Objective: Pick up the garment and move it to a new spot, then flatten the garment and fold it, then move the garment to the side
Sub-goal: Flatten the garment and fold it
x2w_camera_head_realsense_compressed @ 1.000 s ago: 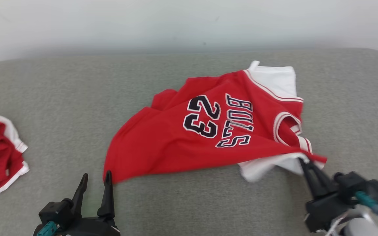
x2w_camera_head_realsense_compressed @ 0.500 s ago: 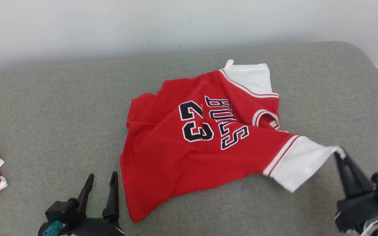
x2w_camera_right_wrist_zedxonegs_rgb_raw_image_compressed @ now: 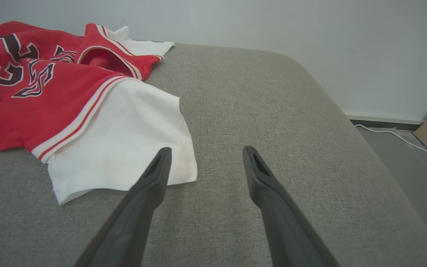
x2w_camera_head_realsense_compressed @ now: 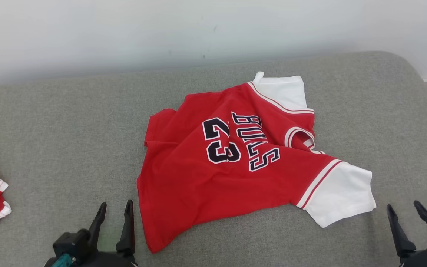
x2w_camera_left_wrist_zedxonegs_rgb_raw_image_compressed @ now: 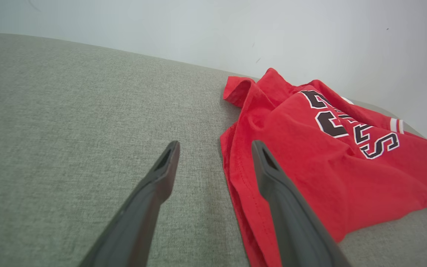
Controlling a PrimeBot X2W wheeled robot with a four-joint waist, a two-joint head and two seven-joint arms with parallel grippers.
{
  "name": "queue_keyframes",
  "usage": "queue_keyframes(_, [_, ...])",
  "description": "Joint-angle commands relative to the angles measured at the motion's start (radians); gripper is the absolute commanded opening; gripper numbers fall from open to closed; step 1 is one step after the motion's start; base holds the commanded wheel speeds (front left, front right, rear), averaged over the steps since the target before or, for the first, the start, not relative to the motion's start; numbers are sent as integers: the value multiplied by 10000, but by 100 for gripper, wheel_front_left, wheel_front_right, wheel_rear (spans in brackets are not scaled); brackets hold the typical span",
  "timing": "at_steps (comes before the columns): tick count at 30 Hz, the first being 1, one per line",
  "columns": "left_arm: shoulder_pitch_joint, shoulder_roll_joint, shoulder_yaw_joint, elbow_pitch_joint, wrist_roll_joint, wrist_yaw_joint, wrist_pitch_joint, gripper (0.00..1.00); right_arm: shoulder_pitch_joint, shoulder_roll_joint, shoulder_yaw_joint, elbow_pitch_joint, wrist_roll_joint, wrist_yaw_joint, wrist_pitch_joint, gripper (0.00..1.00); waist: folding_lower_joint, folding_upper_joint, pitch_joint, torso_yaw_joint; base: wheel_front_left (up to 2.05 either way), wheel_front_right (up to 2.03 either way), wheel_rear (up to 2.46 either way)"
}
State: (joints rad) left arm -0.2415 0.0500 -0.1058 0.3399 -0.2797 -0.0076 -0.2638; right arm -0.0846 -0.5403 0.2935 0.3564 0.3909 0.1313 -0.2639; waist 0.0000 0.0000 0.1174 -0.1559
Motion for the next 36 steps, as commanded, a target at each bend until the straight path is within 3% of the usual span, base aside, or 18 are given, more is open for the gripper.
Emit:
queue_keyframes(1, [267,13,5,-8,-29,-14,-13,100,123,138,-169,-52,-191,-10,-2,100,0,0,-51,10,0,0,0])
queue_keyframes(7, [522,18,-533,51,-482,-72,-14,100,179,910,-1336,-249,-1098,-10,-2,100,0,0,-221,53,0,0,0])
queue_keyframes(13, [615,21,-1299,293,-646,-217,-13,100,99,1343,-1473,-381,-1549,-10,-2,100,0,0,-183,9,0,0,0])
queue_keyframes(24, [273,16,-1948,1092,-923,307,-13,100,-219,1355,-1663,-652,-1718,-10,-2,100,0,0,91,-266,0,0,0])
queue_keyframes(29, [112,16,-2089,1466,-911,320,-5,99,-264,1376,-1656,-716,-1751,-10,-2,100,0,0,144,-320,0,0,0])
queue_keyframes(30, [52,16,-2101,1514,-926,338,-5,84,-280,1389,-1646,-732,-1758,-10,-2,100,0,0,156,-327,0,0,0])
queue_keyframes(31, [-13,16,-2099,1543,-913,359,-5,20,-288,1397,-1637,-744,-1766,-10,-2,100,0,0,173,-331,0,0,0])
queue_keyframes(32, [-82,16,-2062,1481,-840,369,-5,0,-294,1414,-1632,-745,-1760,-10,-2,100,0,0,194,-326,0,0,0])
queue_keyframes(36, [-67,23,-1763,1291,-684,564,-6,0,-368,1473,-1616,-738,-1700,-10,-2,100,0,0,234,-267,0,0,0])
